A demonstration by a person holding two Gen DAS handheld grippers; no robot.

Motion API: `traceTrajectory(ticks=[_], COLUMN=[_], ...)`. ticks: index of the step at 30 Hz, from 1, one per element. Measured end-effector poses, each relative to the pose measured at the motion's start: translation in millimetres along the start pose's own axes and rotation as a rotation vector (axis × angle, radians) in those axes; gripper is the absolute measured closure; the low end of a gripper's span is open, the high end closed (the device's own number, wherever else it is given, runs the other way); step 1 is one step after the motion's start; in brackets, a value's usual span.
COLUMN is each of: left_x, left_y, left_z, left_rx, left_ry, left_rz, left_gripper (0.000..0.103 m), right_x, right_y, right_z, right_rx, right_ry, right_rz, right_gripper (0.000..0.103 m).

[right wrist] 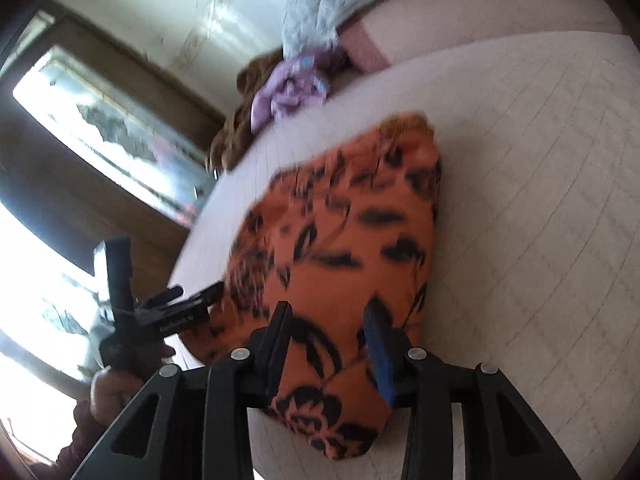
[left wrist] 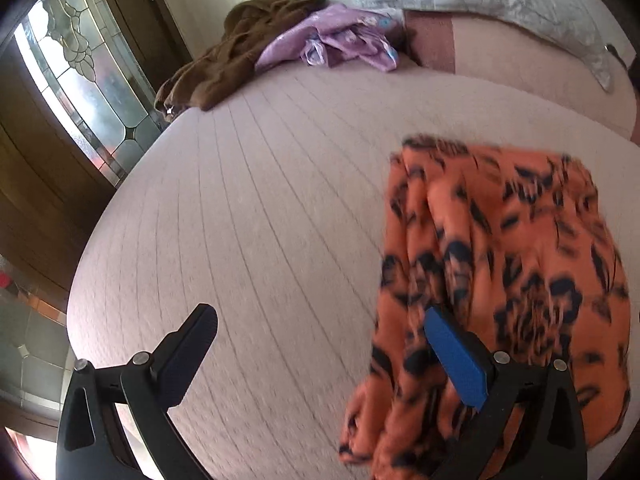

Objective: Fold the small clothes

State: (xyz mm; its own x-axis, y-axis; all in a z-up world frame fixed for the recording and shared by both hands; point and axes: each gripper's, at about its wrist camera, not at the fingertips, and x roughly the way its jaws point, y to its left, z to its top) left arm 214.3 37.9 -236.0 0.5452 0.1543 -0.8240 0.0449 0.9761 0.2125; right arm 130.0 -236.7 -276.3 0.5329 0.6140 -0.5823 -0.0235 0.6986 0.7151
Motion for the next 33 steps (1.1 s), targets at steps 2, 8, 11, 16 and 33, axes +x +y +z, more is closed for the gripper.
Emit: traceTrajectory(ticks=[2, 8, 11, 16, 33], left_x=[5.9, 40.4, 33.1, 7.7, -43.4], left_y=[0.7, -20.3, -16.0, -2.7, -36.1], left_z=[8.8, 16.5, 17.3, 2.6, 24.5], left_rx=[0.002, 0.051, 0.033, 0.027, 0.109], left_ry=[0.012, 0.099, 0.101, 0.092, -0.008], left_rz=[-0.023, -0.004, -0.022, -0.086, -0.159], left_gripper=[0.0, 0.0, 0.0, 0.0, 0.0], right_x=[-1.7, 37.8, 36.8, 15.3, 14.6], right_y=[-2.4, -16.3, -18.2, -18.3, -6.4], right_z=[8.4, 17.9, 22.6, 25.7, 22.3], right_rx=[-0.001, 0.01, 0.026, 0.052, 0.042], right_ry=[-0.031, 0.052, 0.057, 0.036, 0.061], right_rz=[0.01, -0.044, -0.035, 0.021, 0.064], right_gripper=[0.062, 0.061, 0.061, 0.056, 0.054])
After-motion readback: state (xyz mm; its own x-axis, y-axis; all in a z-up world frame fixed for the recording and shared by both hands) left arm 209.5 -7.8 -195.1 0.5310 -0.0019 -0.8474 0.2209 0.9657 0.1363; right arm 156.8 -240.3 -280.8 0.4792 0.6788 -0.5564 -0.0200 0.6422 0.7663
